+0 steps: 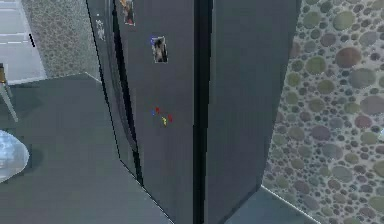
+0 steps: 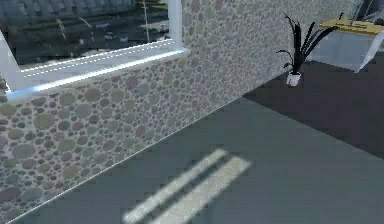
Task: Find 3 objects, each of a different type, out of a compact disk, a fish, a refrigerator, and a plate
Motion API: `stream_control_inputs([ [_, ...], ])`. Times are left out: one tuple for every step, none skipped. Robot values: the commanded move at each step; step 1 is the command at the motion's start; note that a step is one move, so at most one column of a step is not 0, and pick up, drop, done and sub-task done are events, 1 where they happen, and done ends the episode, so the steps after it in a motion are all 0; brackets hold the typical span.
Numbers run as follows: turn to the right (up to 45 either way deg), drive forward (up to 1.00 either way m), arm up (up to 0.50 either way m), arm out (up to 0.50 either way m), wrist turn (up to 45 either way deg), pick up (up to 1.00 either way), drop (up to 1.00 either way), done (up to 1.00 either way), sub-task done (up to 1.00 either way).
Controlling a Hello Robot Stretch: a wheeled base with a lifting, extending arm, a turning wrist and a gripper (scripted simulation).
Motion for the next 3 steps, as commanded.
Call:
stream_control_inputs([
  [-45.0,0.00,0.00,0.00,0.0,0.00,0.00,0.00,0.00],
  [-45.0,0.00,0.00,0.00,0.0,0.00,0.00,0.00,0.00],
  [0.0,1.00,0.00,0.00,0.0,0.00,0.00,0.00,0.00],
])
